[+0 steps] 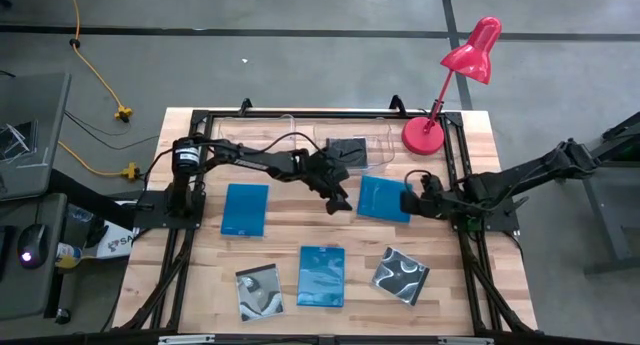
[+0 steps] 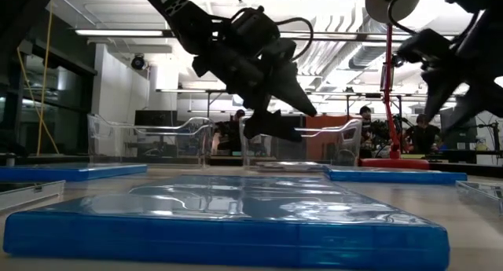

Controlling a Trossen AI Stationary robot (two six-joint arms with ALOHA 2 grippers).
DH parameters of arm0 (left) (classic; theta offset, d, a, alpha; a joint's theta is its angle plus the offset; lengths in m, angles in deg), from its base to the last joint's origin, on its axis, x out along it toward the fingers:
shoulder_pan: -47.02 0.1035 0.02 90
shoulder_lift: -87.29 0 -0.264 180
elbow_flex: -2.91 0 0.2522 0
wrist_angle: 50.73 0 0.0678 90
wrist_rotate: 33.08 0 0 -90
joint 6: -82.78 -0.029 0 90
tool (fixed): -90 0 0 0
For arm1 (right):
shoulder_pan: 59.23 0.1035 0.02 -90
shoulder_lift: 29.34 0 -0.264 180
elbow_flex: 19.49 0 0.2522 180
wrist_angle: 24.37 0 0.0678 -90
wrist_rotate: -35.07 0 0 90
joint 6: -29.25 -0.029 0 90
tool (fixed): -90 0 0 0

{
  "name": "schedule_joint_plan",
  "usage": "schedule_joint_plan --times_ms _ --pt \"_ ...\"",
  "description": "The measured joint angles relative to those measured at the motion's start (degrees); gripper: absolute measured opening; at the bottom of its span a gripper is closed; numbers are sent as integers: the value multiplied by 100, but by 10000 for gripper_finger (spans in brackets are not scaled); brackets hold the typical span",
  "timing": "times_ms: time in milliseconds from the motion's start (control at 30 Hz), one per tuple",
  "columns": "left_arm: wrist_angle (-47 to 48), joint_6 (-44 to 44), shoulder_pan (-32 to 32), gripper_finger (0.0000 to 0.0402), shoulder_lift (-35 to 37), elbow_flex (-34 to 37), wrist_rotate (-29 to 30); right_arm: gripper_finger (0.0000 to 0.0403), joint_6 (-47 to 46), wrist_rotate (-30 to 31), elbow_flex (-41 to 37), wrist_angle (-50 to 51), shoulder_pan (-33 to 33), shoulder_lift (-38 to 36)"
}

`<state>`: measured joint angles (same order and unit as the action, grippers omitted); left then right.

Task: Pick & place jewel cases by type
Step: Put the top right blue CD case into the left transparent bin

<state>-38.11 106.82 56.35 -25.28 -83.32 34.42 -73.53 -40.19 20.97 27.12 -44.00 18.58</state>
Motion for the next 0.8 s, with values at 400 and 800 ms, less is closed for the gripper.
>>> schedule_joint_plan --times_ms 400,800 --pt "-192 747 -36 291 0 0 1248 108 630 -401 0 595 2 -9" --pt "-255 1502 -446 291 0 -2 1438 108 1151 -441 0 588 7 -9"
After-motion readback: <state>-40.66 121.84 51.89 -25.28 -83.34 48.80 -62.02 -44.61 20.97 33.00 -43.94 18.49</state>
